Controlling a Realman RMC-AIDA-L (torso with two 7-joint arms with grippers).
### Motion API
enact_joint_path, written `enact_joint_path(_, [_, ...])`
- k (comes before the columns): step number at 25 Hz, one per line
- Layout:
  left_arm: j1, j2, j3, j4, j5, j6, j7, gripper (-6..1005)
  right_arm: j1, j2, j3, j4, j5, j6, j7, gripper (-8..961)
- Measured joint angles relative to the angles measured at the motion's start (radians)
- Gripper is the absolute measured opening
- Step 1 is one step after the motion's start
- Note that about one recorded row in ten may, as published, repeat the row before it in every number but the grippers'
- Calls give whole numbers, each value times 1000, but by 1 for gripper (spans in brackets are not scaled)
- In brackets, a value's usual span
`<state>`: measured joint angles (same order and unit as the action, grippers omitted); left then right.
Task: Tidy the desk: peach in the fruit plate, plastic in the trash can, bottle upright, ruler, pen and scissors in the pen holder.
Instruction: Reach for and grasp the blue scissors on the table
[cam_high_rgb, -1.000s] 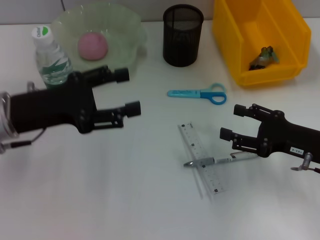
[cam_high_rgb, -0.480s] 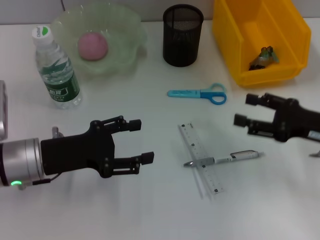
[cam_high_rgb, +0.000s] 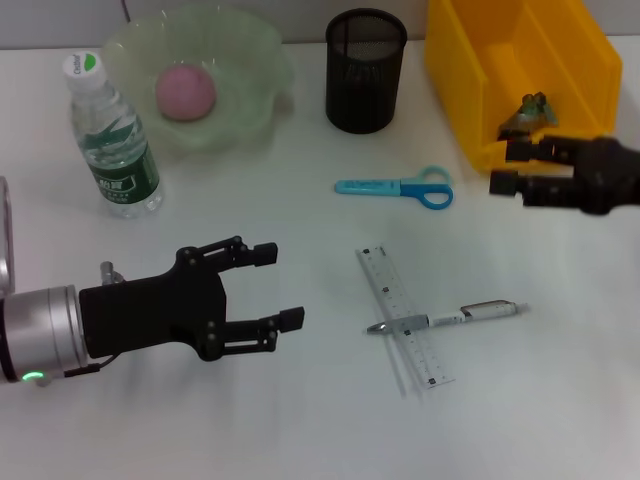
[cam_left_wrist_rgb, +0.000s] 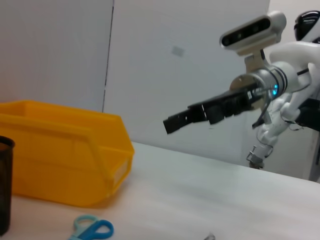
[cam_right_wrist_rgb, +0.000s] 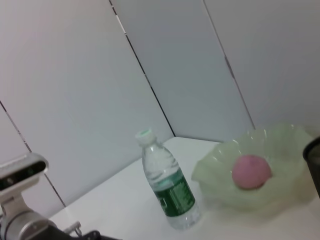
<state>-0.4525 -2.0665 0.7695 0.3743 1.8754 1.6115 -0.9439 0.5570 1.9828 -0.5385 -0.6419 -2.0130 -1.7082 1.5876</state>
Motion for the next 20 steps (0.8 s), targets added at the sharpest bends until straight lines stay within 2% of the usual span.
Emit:
enact_joint_path(2, [1,-1,-11,1,-1,0,0,832,9,-1,-3,-13,0,-1,21,748])
enact_joint_path(4, [-5,-1,-16,2,-2,-4,-12,832,64,-10,-44,-89,-2,10,128,746])
enact_joint_path(7, [-12,0,-21,7,-2,-6,-31,832,81,-14,-56,-102,-2,14,157,744])
enact_joint_path(8, [-18,1,-22,11,-3,-5,-39,831,130,-29,-91,-126,-6,21,227,743])
enact_joint_path(9, [-18,1,-22,11,-3,-5,-39,831,130,-29,-91,-126,-6,21,227,743])
enact_joint_path(11, [-22,5,-21,15,-3,-1,-45,831,176,-40,-124,-149,-27,32,288,741])
enact_joint_path(12, [-23,7,-19,21,-2,3,-54,831,205,-44,-143,-164,-52,42,322,741])
enact_joint_path(13, [-23,8,-17,34,1,5,-75,831,268,-49,-181,-187,-124,67,384,740])
enact_joint_path(14, [-23,8,-17,34,1,5,-75,831,268,-49,-181,-187,-124,67,384,739])
enact_joint_path(17, [-23,9,-16,42,3,6,-93,831,374,-55,-230,-189,-246,93,437,737])
enact_joint_path(18, [-23,7,-18,43,3,6,-100,831,447,-54,-269,-180,-352,116,465,736])
enact_joint_path(19, [-23,7,-18,43,3,6,-100,831,447,-54,-269,-180,-352,116,465,736])
enact_joint_path(20, [-21,6,-19,43,2,6,-99,831,476,-50,-289,-171,-401,134,472,735])
